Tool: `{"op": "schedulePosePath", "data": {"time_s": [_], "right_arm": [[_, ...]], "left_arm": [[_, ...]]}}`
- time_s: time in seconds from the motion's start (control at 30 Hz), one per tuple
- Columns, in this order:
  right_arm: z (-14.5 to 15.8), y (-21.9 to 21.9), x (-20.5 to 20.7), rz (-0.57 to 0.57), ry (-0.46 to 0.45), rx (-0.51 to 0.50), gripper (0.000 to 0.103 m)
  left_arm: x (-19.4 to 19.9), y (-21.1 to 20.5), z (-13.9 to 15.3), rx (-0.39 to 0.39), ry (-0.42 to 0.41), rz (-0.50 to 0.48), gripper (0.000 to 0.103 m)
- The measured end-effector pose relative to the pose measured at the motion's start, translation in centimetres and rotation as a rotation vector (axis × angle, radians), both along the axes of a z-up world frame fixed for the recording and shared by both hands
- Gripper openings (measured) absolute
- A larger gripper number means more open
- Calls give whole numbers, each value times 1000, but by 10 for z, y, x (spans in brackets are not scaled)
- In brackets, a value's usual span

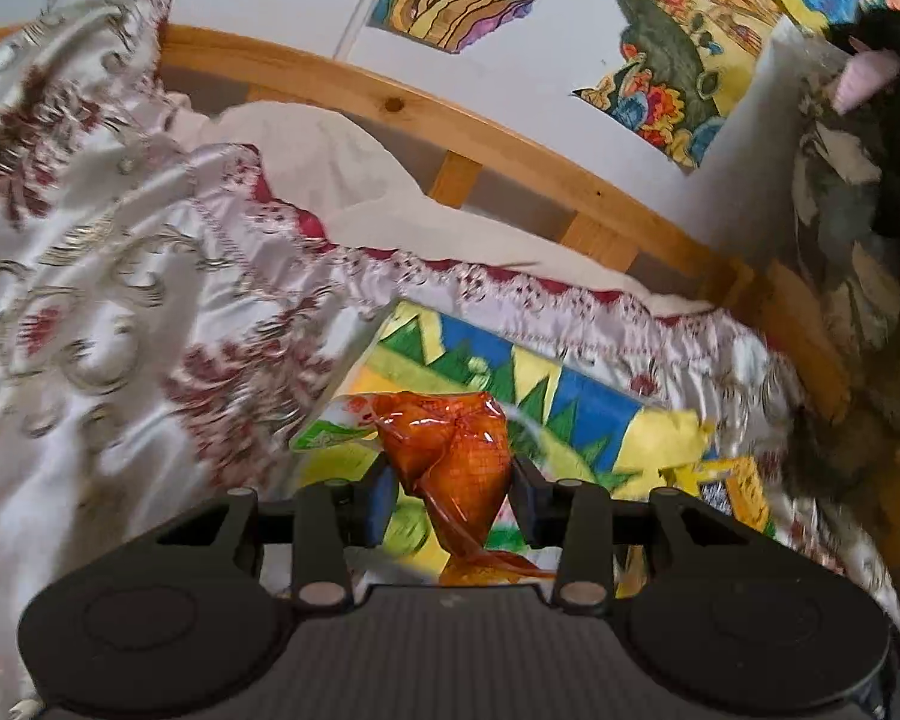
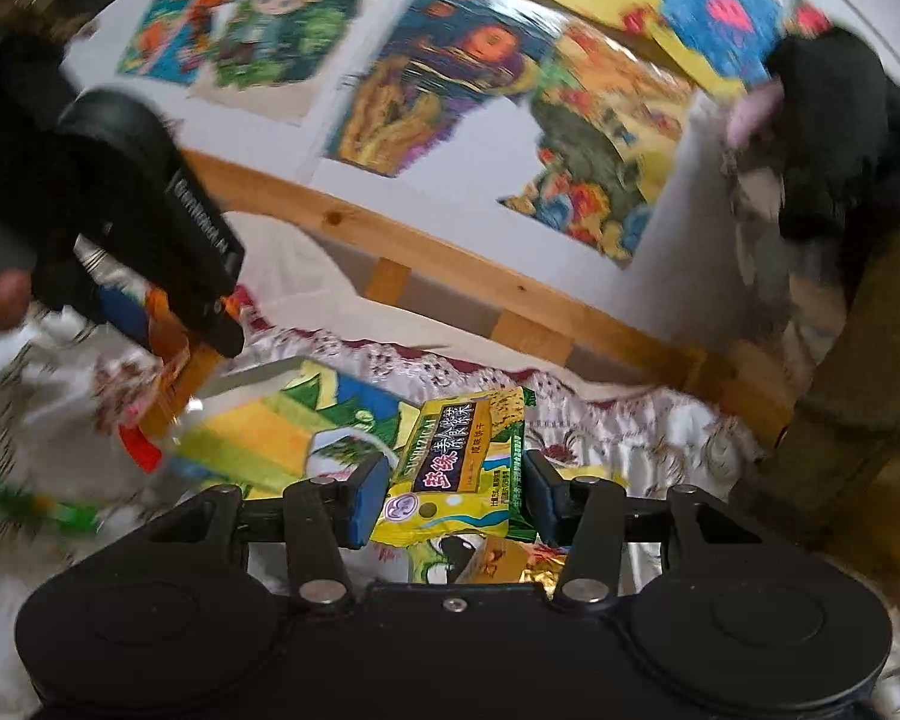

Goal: Organize snacks
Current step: 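Carry both snacks over the silver tray and open both tools to drop them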

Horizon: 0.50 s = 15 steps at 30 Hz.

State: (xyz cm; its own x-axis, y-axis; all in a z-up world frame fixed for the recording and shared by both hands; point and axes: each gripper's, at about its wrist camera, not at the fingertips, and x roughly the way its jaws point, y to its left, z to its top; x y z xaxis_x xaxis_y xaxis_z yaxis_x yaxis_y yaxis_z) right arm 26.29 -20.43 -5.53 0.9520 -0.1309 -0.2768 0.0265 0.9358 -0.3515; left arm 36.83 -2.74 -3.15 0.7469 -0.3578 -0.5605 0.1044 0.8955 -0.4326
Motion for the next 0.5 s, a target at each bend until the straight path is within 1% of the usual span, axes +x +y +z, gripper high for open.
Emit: {"op": "schedulePosePath", "data": {"time_s": [0.07,0.17,0.23,0.37,0.5], "right_arm": [[-3,-10,18,-17,16,58,50],[-12,-23,40,-34,50,132,50],[-21,-29,51,-45,73,169,50],[-34,-34,63,-56,98,203,50],[-41,-34,71,-51,112,207,50]], "left_arm": [[19,-6,-6,-23,16,3,43],[44,-19,-19,-24,47,-3,43],[54,-27,-28,-16,64,-15,43],[64,-41,-42,22,83,-35,44],[68,-50,-50,70,90,-46,44]]}}
